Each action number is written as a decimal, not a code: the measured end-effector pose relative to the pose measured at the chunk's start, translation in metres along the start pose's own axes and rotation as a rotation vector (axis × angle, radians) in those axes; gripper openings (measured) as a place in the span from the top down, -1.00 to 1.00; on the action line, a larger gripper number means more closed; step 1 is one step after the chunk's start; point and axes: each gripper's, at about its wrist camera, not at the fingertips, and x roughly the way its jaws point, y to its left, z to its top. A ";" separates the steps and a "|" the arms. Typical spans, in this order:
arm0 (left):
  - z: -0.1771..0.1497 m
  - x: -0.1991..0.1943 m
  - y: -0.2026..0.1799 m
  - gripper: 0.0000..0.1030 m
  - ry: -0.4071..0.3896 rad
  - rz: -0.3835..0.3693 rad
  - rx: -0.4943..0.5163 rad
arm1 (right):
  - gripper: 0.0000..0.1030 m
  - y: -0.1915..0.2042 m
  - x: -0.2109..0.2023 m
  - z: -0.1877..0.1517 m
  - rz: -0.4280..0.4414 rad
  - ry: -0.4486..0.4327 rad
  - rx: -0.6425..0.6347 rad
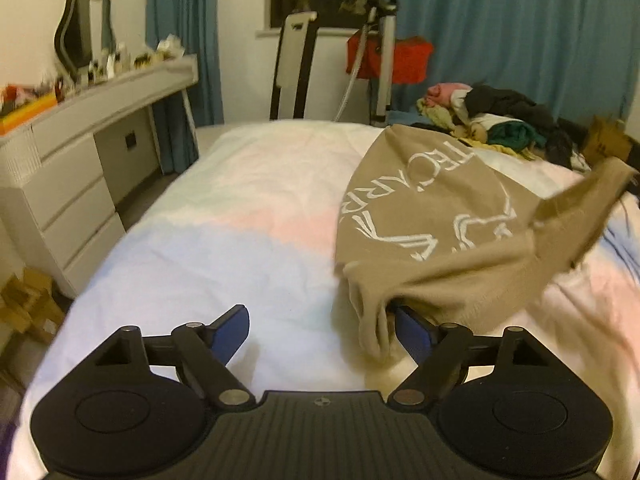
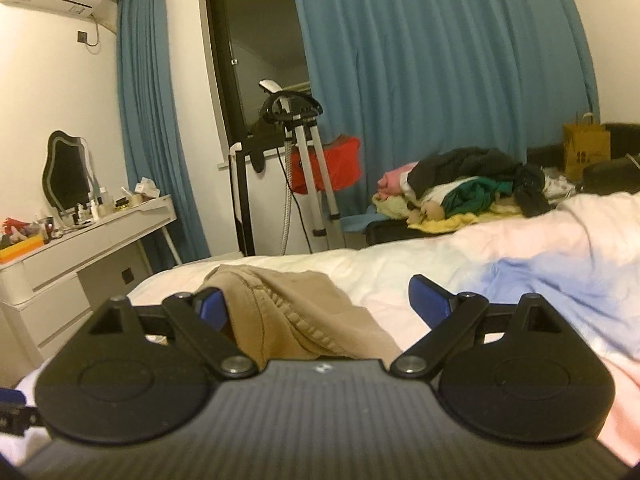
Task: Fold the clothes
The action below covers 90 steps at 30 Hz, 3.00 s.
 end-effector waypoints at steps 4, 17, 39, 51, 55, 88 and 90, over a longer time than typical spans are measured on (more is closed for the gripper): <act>-0.015 -0.026 -0.023 -0.76 -0.107 -0.109 0.102 | -0.80 -0.001 -0.001 0.000 0.000 0.011 0.011; -0.036 0.024 -0.128 -0.81 -0.425 0.115 0.420 | -0.80 -0.006 -0.004 -0.001 -0.001 0.018 0.057; -0.013 0.019 -0.080 -0.88 -0.308 0.301 0.225 | -0.80 -0.006 -0.017 -0.002 -0.094 -0.074 0.041; 0.004 0.013 -0.033 -0.87 -0.338 0.335 -0.083 | -0.80 0.002 -0.004 -0.013 -0.115 0.012 -0.040; 0.011 0.002 -0.011 -0.87 -0.358 0.298 -0.219 | -0.80 0.011 0.011 -0.027 -0.102 0.127 -0.103; 0.123 -0.243 0.048 -0.87 -0.819 0.083 -0.468 | -0.80 0.071 -0.190 0.189 -0.077 -0.438 -0.012; 0.147 -0.274 0.053 -0.88 -0.881 0.063 -0.464 | -0.80 0.082 -0.217 0.221 -0.059 -0.511 -0.065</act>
